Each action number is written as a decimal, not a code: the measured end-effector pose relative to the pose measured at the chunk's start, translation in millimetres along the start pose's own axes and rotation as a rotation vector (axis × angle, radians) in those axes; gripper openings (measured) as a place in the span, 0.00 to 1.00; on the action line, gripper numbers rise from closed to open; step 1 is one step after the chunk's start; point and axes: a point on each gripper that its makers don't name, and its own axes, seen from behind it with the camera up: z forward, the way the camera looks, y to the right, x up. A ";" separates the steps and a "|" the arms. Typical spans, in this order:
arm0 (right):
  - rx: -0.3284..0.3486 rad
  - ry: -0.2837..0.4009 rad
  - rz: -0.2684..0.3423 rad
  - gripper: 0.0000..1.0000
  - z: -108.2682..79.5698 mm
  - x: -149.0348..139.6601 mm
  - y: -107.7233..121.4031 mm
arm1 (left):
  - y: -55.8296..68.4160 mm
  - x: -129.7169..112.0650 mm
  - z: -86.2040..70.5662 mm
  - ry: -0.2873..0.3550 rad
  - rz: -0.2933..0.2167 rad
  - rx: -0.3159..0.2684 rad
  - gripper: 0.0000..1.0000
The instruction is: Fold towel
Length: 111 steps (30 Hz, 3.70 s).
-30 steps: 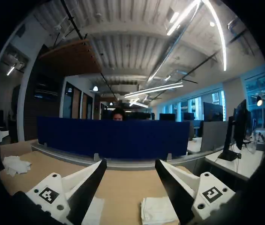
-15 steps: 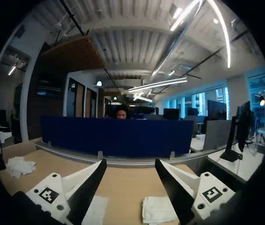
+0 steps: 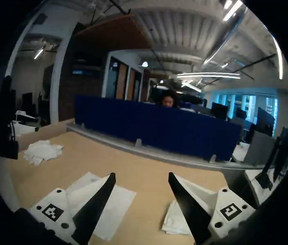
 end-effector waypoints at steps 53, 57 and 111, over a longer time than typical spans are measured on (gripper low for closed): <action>0.296 -0.381 -0.103 1.00 35.9 -228.7 -102.7 | 99.3 -237.0 35.8 -0.365 0.105 -0.327 0.95; 0.306 -0.420 -0.102 1.00 35.8 -250.6 -104.7 | 104.2 -253.7 40.1 -0.399 0.106 -0.346 0.95; 0.314 -0.560 -0.052 0.33 37.2 -320.8 -117.5 | 116.4 -307.1 46.0 -0.572 0.102 -0.311 0.39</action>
